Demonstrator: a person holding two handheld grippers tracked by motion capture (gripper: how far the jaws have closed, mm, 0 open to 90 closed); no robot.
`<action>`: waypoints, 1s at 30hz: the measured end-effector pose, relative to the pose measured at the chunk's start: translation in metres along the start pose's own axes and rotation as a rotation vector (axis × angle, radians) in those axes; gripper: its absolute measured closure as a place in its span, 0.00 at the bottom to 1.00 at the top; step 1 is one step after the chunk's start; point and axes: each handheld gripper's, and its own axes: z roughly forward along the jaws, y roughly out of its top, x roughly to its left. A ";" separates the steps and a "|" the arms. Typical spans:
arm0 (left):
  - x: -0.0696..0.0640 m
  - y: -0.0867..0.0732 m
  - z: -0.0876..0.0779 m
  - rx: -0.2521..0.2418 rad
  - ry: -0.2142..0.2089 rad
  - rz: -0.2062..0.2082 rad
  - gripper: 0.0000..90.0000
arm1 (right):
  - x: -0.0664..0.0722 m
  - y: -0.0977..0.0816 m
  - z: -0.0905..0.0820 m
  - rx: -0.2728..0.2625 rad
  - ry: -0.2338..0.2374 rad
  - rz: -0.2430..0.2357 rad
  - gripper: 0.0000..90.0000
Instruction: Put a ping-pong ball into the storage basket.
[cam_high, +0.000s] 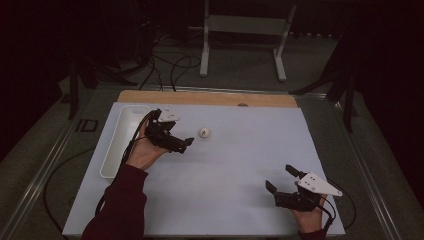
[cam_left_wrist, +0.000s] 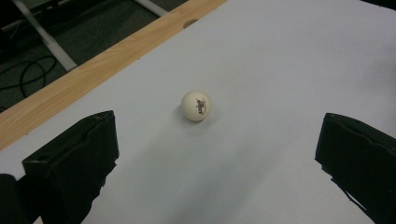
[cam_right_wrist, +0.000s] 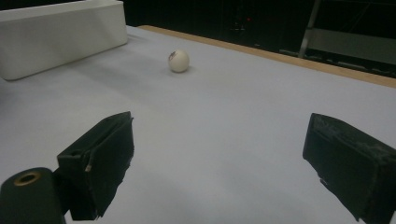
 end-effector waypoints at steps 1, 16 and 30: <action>-0.001 0.000 0.001 0.000 -0.002 -0.001 0.00 | 0.000 0.000 0.000 0.000 0.000 0.001 0.09; -0.005 0.003 0.009 0.005 -0.006 0.008 0.00 | 0.000 0.000 0.000 0.001 0.001 0.001 0.09; -0.008 0.007 0.016 0.006 -0.013 0.010 0.00 | 0.000 0.000 0.000 0.001 0.000 0.001 0.09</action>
